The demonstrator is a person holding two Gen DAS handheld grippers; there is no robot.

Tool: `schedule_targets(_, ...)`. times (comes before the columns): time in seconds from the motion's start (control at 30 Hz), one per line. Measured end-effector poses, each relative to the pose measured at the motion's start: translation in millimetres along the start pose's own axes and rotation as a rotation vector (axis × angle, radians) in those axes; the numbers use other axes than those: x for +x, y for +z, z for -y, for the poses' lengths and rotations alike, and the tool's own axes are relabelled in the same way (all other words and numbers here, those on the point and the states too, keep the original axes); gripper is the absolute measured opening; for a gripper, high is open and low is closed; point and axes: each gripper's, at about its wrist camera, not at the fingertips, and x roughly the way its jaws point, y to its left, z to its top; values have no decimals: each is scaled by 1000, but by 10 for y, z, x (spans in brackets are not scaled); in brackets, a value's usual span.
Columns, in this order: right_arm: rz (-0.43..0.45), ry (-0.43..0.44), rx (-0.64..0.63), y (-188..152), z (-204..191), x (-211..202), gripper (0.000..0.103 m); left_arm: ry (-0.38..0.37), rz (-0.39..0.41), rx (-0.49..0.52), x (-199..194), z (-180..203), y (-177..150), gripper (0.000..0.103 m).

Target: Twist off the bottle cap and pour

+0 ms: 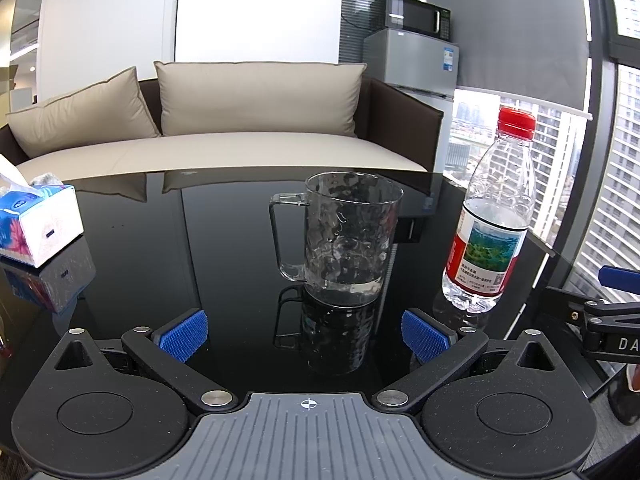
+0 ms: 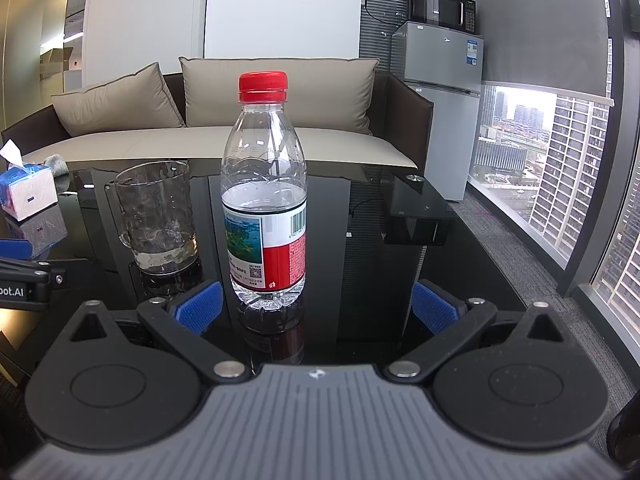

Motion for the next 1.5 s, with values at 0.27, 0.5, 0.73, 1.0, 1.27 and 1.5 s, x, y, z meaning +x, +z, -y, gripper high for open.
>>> schedule_targets(0.27, -3, 0, -1, 27, 8, 49, 103, 2, -4, 1, 13, 14, 5, 102)
schedule_targets(0.5, -4, 1, -3, 39, -8, 79, 103, 0, -5, 1, 7, 16, 11, 102)
schedule_targets(0.73, -3, 0, -4, 10, -15, 49, 103, 0, -6, 2, 9, 18, 9, 102)
schedule_targets(1.0, -3, 0, -5, 15, -33, 67, 103, 1, -5, 2, 11, 42, 11, 102)
schedule_targets(1.27, -2, 0, -3, 2, 7, 12, 103, 1, -6, 6, 7, 57, 4, 102)
schedule_targets(1.5, 11, -30, 24, 43, 115, -44, 103, -28, 3, 11, -20, 103, 5, 102)
